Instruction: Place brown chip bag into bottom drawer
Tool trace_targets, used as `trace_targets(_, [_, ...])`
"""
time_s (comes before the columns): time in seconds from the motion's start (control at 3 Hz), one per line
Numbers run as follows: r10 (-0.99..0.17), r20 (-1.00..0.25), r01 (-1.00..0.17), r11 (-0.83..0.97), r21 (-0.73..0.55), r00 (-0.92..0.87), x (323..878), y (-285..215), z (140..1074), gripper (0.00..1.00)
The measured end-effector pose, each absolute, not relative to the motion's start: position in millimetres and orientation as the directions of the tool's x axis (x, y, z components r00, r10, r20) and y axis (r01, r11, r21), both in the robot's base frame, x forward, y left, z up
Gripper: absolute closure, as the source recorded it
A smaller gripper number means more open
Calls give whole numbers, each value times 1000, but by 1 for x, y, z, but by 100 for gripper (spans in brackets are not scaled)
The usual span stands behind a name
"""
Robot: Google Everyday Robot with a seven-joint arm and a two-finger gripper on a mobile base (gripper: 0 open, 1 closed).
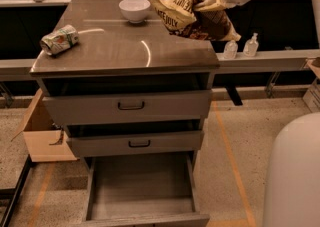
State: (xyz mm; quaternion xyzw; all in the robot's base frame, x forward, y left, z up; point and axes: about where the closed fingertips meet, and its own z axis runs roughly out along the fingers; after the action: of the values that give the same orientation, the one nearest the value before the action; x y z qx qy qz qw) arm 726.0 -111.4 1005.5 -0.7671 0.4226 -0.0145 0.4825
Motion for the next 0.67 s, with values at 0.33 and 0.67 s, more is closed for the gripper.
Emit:
trace_targets(0.33, [-642,-426,-657,-163,-736,637,709,-100,1007,100])
trace_targets(0.67, [-616,-504,-635,7,-772,606,634,-83,1090,100])
